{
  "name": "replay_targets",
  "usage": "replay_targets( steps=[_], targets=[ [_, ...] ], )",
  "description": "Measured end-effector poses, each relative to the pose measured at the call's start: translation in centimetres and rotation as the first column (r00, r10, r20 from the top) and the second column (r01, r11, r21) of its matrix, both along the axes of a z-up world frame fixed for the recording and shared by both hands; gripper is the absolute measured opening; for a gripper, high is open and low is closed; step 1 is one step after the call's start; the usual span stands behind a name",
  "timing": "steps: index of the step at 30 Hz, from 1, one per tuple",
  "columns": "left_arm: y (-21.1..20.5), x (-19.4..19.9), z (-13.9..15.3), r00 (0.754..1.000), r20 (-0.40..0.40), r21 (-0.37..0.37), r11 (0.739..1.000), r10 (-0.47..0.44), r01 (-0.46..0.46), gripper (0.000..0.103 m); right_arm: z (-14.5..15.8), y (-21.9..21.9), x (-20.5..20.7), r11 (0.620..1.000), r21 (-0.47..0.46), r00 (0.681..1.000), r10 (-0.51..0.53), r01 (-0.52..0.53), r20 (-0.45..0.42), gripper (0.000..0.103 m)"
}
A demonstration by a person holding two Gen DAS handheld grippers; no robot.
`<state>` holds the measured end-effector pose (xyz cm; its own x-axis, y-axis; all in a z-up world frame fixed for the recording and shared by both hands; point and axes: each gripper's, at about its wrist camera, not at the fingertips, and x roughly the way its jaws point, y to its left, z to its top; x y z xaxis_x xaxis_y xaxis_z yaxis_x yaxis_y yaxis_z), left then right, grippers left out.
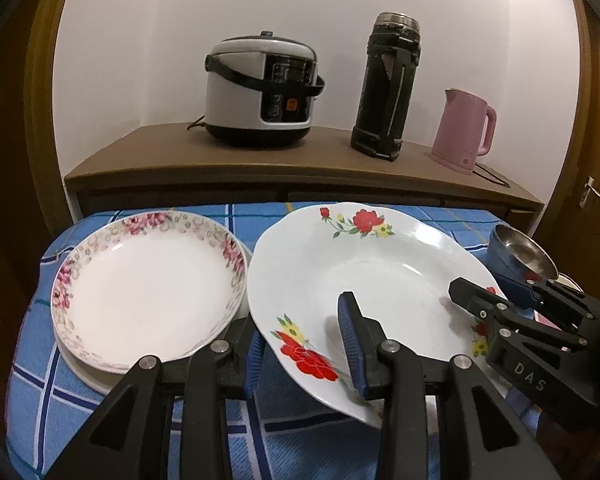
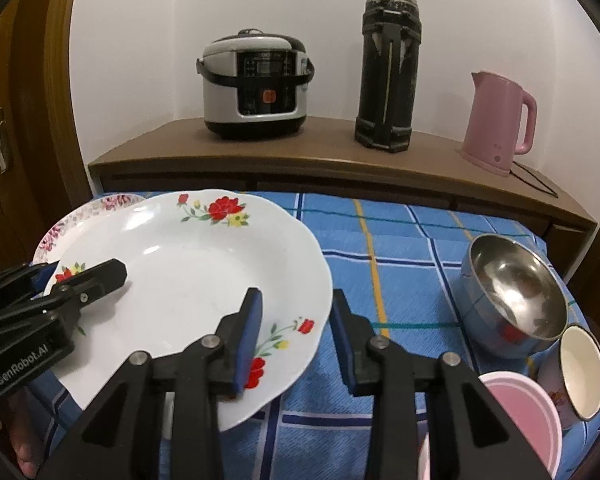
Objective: Organize plates and bowls
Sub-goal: 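Grasp the red-rose plate rim with the left gripper and lift it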
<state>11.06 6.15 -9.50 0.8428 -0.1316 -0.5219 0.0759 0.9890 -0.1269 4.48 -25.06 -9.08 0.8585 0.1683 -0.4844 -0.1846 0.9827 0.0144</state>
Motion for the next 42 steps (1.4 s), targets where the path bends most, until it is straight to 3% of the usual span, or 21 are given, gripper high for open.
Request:
replay_targets(
  steps=[6, 20, 29, 42],
  targets=[
    [-0.5, 0.0, 1.1, 0.998, 0.059, 0.023, 1.0, -0.01, 0.009, 0.038, -1.2, 4.5, 0.6, 1.0, -0.006, 1.0, -0.004, 0.004, 0.014, 0.035],
    [-0.1, 0.3, 3.4, 0.991, 0.132, 0.031, 0.999, -0.023, 0.019, 0.038, 1.1, 10.4, 2.2, 1.0, -0.005, 0.997, 0.01, -0.01, 0.079, 0.035],
    [0.8, 0.5, 4.1, 0.989, 0.147, 0.01, 1.0, -0.011, 0.01, 0.038, 2.4, 14.7, 3.9, 1.0, -0.008, 0.994, 0.029, -0.029, 0.103, 0.035],
    [3.0, 0.6, 4.4, 0.988, 0.153, -0.014, 1.0, 0.028, -0.026, 0.038, 3.1, 17.7, 5.1, 0.997, -0.016, 0.992, 0.073, -0.072, 0.106, 0.031]
  ],
)
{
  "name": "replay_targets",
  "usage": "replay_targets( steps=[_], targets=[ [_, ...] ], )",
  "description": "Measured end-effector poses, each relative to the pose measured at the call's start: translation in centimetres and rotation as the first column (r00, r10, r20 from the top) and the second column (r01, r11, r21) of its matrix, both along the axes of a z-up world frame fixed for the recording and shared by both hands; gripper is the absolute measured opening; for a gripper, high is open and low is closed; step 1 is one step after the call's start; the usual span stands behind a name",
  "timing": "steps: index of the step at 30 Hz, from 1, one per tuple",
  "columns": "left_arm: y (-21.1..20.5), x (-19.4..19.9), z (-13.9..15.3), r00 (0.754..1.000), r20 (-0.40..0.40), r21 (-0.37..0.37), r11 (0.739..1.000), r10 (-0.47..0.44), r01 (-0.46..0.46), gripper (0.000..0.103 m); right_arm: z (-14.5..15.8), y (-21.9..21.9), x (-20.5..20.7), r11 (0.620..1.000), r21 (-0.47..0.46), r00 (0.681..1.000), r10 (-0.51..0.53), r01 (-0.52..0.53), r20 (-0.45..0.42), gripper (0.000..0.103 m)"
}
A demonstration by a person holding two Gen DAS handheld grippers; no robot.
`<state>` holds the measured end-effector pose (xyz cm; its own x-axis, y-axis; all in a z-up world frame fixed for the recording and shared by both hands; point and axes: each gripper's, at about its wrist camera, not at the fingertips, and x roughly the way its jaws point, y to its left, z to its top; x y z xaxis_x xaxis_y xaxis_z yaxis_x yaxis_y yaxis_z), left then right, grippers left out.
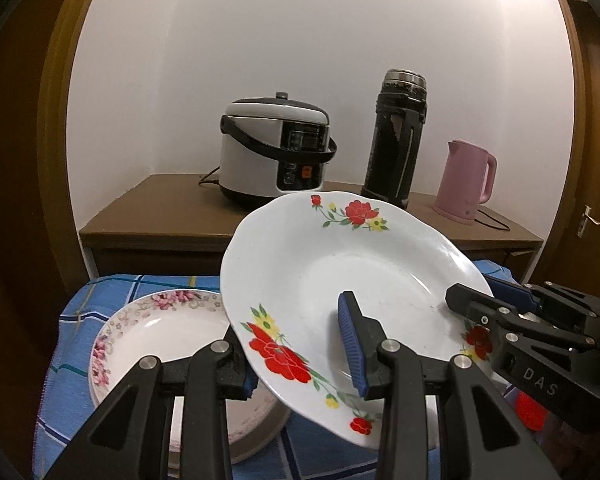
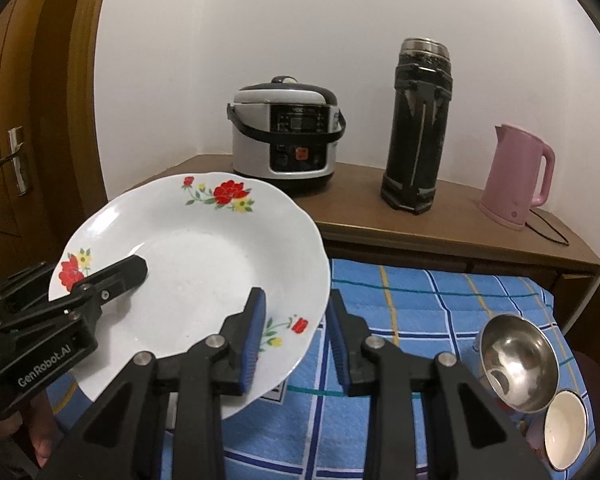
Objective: Organize plates and bowls
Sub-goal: 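Grasp the red-rose plate rim with the left gripper and lift it, then carry the red-rose plate over the stacked plates with the left gripper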
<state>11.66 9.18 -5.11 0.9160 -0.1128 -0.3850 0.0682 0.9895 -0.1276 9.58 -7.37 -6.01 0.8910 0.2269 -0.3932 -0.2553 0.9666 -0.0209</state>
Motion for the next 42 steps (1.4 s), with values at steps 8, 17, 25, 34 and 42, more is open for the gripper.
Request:
replay_targets(
  steps=[8, 17, 25, 34, 42],
  targets=[
    [1.7, -0.1, 0.1, 1.0, 0.003, -0.018, 1.0, 0.023, -0.023, 0.038, 0.5, 1.9, 0.3, 1.0, -0.007, 1.0, 0.025, -0.025, 0.011, 0.031],
    [3.3, -0.1, 0.4, 0.998, 0.018, -0.022, 0.998, 0.054, -0.054, 0.038, 0.9, 3.7, 0.5, 0.998, -0.023, 0.998, 0.054, -0.054, 0.026, 0.031],
    [4.2, -0.2, 0.4, 0.997, 0.021, -0.035, 0.997, 0.074, -0.074, 0.038, 0.9, 4.5, 0.6, 0.995, -0.031, 0.994, 0.101, -0.1, 0.042, 0.031],
    [5.3, -0.5, 0.4, 0.995, 0.027, -0.044, 0.994, 0.098, -0.097, 0.038, 1.1, 5.0, 0.8, 0.99, -0.046, 0.989, 0.135, -0.133, 0.052, 0.031],
    [6.3, -0.7, 0.3, 0.992, 0.029, -0.057, 0.991, 0.12, -0.118, 0.038, 1.3, 6.4, 1.1, 0.989, -0.056, 0.988, 0.142, -0.139, 0.057, 0.031]
  ],
)
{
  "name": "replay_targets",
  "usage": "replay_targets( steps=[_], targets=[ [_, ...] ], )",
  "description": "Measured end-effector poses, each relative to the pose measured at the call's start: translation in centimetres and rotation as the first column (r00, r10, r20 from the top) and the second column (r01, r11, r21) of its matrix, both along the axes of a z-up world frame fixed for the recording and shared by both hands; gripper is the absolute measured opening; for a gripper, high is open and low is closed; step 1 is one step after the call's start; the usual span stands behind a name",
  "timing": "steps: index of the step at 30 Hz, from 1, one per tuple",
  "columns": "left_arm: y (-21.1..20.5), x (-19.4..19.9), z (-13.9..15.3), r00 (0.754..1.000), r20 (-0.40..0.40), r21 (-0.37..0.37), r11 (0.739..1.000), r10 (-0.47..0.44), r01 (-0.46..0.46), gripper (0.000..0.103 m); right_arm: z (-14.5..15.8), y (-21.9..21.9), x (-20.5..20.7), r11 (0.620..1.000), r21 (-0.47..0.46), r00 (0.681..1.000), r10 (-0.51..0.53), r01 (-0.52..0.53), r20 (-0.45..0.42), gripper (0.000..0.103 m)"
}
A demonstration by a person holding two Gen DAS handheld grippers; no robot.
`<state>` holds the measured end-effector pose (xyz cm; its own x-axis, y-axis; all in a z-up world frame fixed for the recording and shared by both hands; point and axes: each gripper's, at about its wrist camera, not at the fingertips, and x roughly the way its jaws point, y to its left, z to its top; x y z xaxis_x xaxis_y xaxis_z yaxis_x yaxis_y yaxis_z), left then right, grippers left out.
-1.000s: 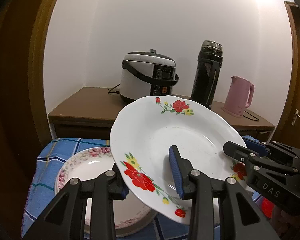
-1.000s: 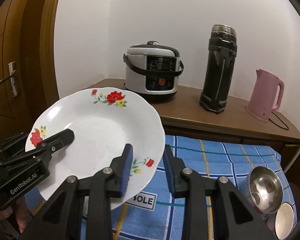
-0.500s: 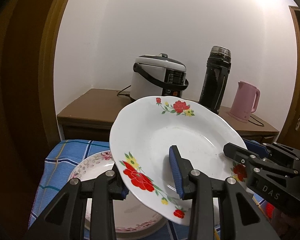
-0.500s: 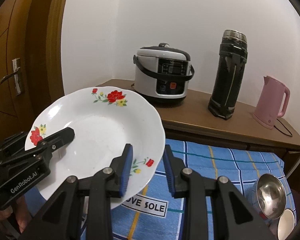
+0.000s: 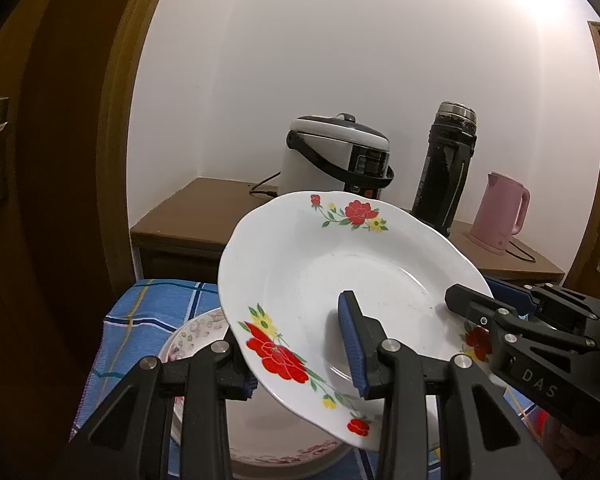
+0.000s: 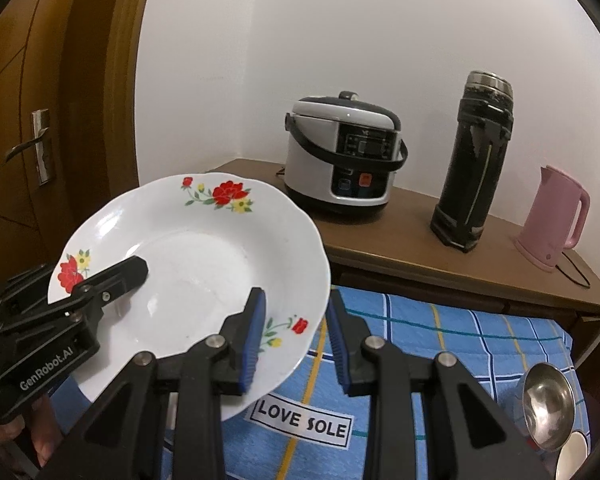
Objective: Organize plates and bowls
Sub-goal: 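Carry the red-rose plate over the stacked plates with the left gripper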
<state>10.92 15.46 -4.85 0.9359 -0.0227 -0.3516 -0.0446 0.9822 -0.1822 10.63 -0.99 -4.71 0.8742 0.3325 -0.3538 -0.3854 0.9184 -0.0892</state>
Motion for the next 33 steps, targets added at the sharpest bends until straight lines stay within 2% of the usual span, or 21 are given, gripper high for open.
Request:
replay_targets(
  steps=[21, 25, 26, 33],
  targets=[
    [2.0, 0.0, -0.6, 0.999, -0.011, -0.015, 0.999, 0.044, -0.044, 0.038, -0.3, 2.9, 0.8, 0.999, -0.019, 0.999, 0.042, -0.042, 0.008, 0.031],
    [2.4, 0.1, -0.8, 0.999, -0.019, -0.019, 0.999, 0.048, -0.048, 0.038, -0.4, 3.2, 1.1, 0.998, -0.025, 0.998, 0.057, -0.057, -0.001, 0.031],
    [2.5, 0.1, -0.9, 0.999, -0.022, -0.023, 0.999, 0.049, -0.05, 0.038, -0.4, 3.3, 1.2, 0.996, -0.032, 0.996, 0.085, -0.087, -0.04, 0.031],
    [3.4, 0.7, -2.2, 0.998, -0.047, -0.053, 0.997, 0.052, -0.054, 0.038, -0.5, 3.6, 1.9, 0.995, -0.046, 0.994, 0.088, -0.091, -0.064, 0.031]
  ],
)
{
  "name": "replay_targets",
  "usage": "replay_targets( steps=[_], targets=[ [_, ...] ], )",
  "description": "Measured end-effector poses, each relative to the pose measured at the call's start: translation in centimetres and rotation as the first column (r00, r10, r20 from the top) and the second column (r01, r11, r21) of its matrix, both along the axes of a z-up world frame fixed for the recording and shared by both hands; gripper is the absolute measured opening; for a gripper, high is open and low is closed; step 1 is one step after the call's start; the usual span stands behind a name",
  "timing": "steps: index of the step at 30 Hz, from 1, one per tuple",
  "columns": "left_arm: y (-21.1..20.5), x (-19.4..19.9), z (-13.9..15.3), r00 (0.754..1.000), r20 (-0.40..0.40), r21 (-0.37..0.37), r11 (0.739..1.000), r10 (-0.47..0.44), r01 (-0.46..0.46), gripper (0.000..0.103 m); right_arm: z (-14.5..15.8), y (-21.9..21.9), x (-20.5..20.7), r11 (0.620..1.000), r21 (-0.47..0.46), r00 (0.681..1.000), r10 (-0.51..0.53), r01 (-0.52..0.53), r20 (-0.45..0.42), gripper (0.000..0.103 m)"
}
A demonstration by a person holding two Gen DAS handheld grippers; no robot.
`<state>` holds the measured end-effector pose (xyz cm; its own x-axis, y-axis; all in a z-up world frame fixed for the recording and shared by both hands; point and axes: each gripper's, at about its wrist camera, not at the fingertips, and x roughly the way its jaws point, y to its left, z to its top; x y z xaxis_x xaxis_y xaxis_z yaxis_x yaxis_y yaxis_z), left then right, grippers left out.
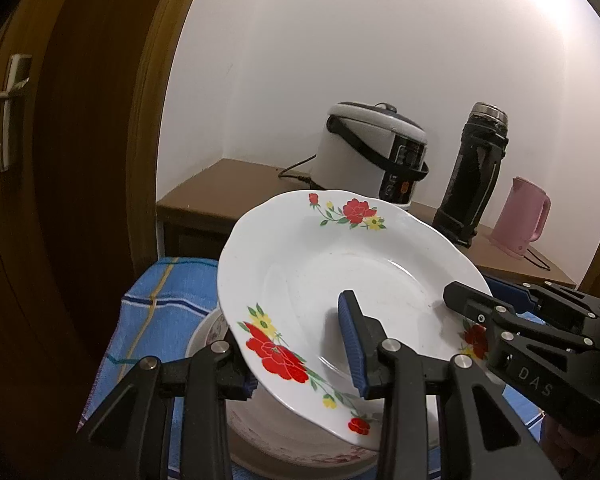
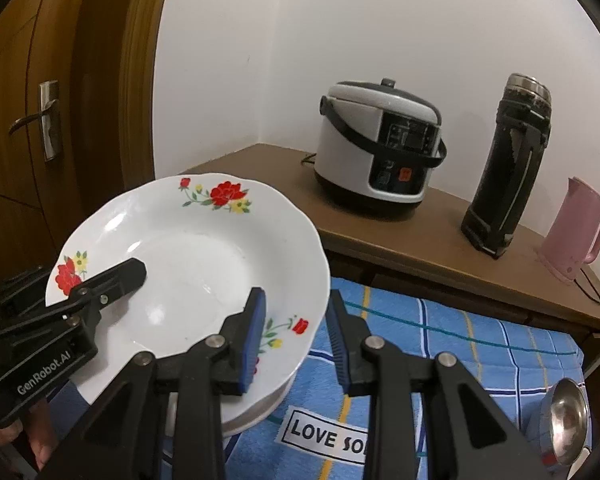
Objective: Organize plates and bowls
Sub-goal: 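Carry the red-rose plate over the stacked plates with the left gripper, then lower the red-rose plate onto the pink-floral plate with the left gripper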
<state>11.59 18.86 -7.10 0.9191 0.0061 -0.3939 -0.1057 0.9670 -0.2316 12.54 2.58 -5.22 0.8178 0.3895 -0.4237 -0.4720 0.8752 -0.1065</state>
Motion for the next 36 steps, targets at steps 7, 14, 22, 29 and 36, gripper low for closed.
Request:
replay_targets(
  steps=[7, 14, 22, 29, 36],
  targets=[
    [0.0, 0.2, -0.3, 1.0, -0.005, 0.019, 1.0, 0.012, -0.012, 0.038, -0.4, 0.3, 0.3, 1.0, 0.005, 1.0, -0.002, 0.002, 0.001, 0.031],
    [0.4, 0.7, -0.7, 0.999, -0.031, 0.009, 1.0, 0.025, -0.025, 0.038, -1.0, 0.7, 0.6, 1.0, 0.012, 1.0, 0.012, -0.012, -0.015, 0.031],
    [0.5, 1.1, -1.2, 0.998, -0.055, 0.011, 0.999, 0.036, -0.035, 0.038, -1.5, 0.7, 1.0, 1.0, 0.018, 1.0, 0.021, -0.021, -0.01, 0.032],
    [0.7, 1.6, -1.7, 0.995, -0.088, 0.014, 0.999, 0.044, -0.043, 0.038, -2.0, 1.0, 1.7, 0.999, 0.015, 0.999, 0.033, -0.033, -0.029, 0.032],
    [0.9, 2.0, -2.0, 0.993, -0.113, 0.006, 0.999, 0.044, -0.044, 0.038, -2.2, 1.1, 2.1, 0.999, 0.012, 0.998, 0.042, -0.042, -0.041, 0.032]
  ],
)
